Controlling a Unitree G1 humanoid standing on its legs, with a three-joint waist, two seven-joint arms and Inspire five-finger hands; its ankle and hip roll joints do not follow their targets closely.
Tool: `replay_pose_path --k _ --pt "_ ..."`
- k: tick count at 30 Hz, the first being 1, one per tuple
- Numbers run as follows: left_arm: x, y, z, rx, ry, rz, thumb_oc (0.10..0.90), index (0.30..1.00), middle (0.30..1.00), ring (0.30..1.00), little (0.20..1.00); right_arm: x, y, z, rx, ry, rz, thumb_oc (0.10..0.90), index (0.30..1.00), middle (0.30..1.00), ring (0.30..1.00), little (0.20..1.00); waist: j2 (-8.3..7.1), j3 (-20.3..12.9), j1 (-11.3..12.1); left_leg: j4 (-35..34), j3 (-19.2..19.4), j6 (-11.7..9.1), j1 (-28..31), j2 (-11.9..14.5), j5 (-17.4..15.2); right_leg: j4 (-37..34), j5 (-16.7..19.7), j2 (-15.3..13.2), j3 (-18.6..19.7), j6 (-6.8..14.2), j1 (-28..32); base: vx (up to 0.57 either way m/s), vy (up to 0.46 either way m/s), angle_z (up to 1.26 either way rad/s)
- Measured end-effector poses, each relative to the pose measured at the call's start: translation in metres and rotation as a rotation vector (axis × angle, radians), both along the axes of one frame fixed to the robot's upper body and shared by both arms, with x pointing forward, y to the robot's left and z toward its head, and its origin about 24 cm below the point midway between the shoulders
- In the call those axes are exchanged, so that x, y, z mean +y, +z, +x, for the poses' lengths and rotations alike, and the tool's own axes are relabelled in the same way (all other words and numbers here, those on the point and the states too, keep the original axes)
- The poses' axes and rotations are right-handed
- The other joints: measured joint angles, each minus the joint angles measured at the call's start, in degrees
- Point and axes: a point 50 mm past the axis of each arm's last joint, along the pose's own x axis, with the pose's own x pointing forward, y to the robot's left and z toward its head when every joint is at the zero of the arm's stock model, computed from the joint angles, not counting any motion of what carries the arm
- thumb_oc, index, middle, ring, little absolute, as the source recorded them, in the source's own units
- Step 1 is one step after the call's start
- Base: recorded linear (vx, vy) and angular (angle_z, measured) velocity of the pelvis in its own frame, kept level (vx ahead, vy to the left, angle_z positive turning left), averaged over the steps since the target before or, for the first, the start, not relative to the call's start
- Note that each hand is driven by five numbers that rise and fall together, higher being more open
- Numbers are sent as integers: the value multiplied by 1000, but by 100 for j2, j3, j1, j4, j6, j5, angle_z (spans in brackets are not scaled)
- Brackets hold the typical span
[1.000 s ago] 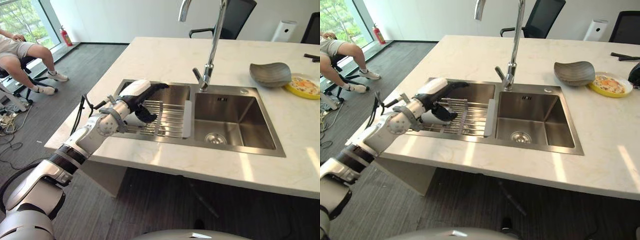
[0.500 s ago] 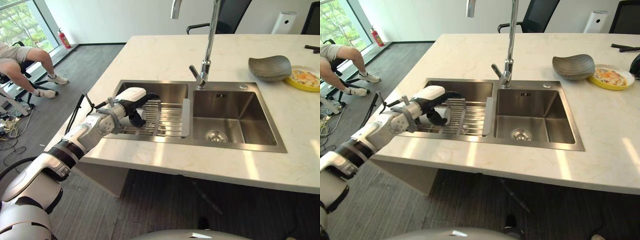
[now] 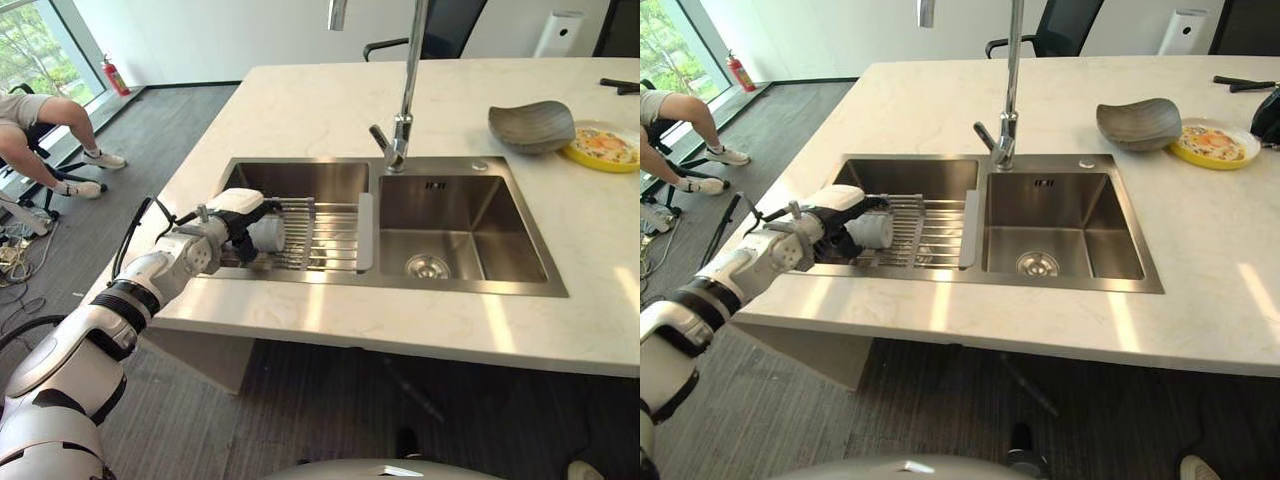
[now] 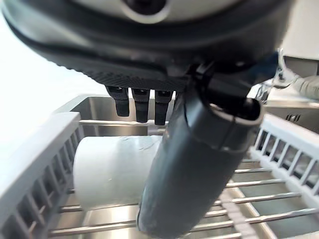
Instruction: Place the dishes in the dishwasher.
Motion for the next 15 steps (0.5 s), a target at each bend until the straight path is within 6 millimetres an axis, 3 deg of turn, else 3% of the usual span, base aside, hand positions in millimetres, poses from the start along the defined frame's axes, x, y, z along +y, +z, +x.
replay_pose_path --k 2,5,10,15 --pt "13 -3 0 11 56 52 800 900 900 900 900 0 0 -1 7 -2 0 800 900 900 900 900 -22 28 -36 4 27 5 4 0 -3 0 6 -7 27 10 -9 -18 56 -6" --pt "15 -3 0 2 65 66 800 900 900 900 900 0 0 -7 29 -9 -4 800 900 900 900 900 -63 59 -25 8 52 14 12 -7 -9 -1 -3 -28 52 41 -15 -16 39 -3" --pt "23 -9 2 -24 109 134 800 900 900 900 900 4 -1 -1 12 0 -5 800 900 900 900 900 -77 79 -52 -5 125 28 8 -23 -17 -1 18 -60 97 57 -63 -21 29 -7" --pt "13 -13 6 -37 97 141 800 900 900 900 900 8 -3 4 -5 3 2 800 900 900 900 900 -77 96 -63 11 145 42 -22 -54 -15 7 48 -64 117 41 -108 -7 11 -3"
